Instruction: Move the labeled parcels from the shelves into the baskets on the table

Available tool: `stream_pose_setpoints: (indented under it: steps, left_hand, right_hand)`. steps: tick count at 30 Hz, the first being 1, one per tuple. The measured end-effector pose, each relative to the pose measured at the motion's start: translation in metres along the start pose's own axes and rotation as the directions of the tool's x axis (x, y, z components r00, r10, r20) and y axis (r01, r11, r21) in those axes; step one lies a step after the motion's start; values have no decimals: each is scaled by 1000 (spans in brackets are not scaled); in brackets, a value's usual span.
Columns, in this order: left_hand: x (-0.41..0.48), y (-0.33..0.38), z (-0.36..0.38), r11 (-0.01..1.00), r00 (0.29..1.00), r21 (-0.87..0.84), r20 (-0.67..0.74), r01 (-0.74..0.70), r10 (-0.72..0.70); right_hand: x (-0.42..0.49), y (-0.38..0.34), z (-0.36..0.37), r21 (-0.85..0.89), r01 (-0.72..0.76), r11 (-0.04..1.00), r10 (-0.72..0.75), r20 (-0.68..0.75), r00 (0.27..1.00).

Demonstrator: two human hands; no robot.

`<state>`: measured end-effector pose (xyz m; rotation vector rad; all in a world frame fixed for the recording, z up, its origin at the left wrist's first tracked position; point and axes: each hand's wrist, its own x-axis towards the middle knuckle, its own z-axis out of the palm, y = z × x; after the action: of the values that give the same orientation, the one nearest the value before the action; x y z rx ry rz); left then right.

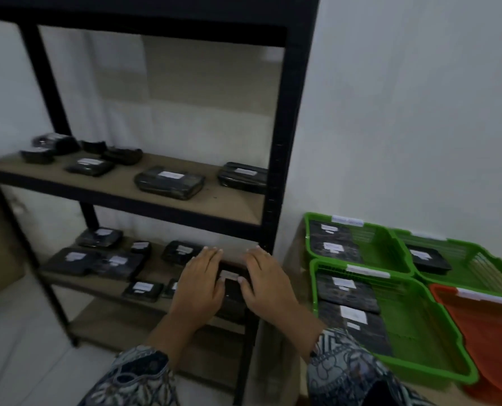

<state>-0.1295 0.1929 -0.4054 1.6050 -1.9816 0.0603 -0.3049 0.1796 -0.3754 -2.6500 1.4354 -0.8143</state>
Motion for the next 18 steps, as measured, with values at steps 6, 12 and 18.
stream_pose_setpoints:
  steps: [6, 12, 18]
  left_hand:
    - [-11, -61, -41, 988, 988, 81, -88, 134, -126]
    - [16, -119, -66, 972, 973, 121, -141, 202, -185]
    - [57, -192, -82, 966, 967, 124, -149, 225, -206]
  right_hand:
    - [53, -54, 32, 62, 115, 991, -118, 54, 992]
    - [121, -86, 67, 85, 199, 976, -205, 69, 976]
    - [196, -117, 101, 139, 234, 962, -244, 60, 968]
